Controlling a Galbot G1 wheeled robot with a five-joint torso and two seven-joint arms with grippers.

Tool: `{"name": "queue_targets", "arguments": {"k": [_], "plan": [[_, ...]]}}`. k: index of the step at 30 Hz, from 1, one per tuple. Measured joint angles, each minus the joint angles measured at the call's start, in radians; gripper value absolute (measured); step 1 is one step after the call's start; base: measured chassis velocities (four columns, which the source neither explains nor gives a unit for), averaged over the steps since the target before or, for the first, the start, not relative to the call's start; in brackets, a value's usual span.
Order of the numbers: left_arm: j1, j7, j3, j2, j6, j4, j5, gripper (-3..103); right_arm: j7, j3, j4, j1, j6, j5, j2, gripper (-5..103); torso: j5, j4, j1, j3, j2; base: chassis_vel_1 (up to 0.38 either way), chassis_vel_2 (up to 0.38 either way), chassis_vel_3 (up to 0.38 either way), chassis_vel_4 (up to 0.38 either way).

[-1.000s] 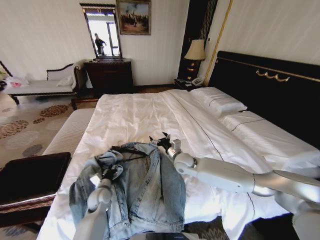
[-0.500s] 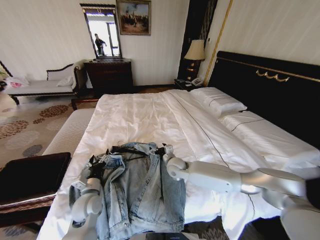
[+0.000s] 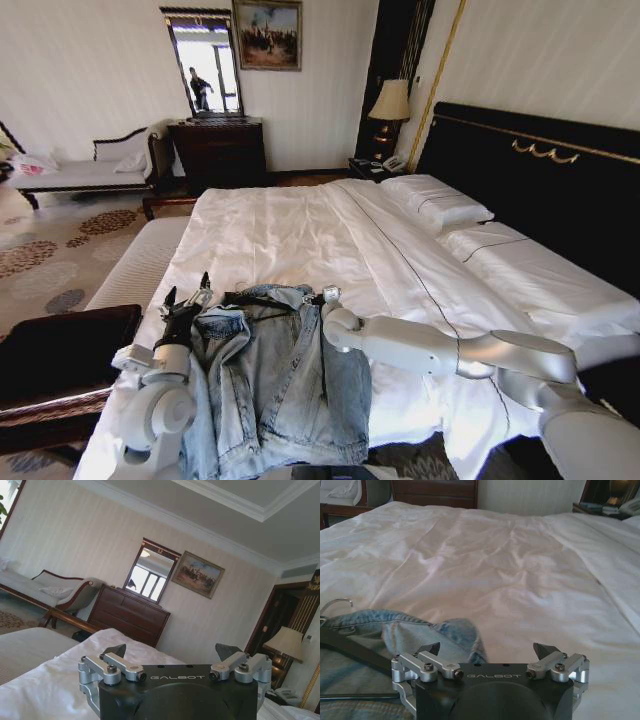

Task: Pick up the clothes from the bed and hang them on the clothes hanger.

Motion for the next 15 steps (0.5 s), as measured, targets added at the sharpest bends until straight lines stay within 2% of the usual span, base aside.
{"name": "queue_targets", "arguments": {"k": [3, 13, 15], "plan": [[0.007, -0.003, 0.001, -0.001, 0.001, -0.002, 0.007, 100, 0.021, -0.001, 0.001, -0.002, -0.012, 0.032, 0.023, 100, 0.0, 0.0001, 0.0, 0.0, 0.0, 0.0, 0.0, 0.0, 0.0], [0.013, -0.018, -0.013, 0.01, 0.004, 0.0, 0.01, 100, 0.06, -0.01, -0.024, -0.004, -0.03, 0.05, 0.066, 100, 0.0, 0.0001, 0.0, 0.0, 0.0, 0.0, 0.0, 0.0, 0.0], [0.012, -0.021, -0.015, 0.013, 0.005, 0.001, 0.008, 100, 0.061, -0.01, -0.024, -0.004, -0.032, 0.052, 0.066, 90, 0.0, 0.0001, 0.0, 0.0, 0.0, 0.0, 0.0, 0.0, 0.0]]}}
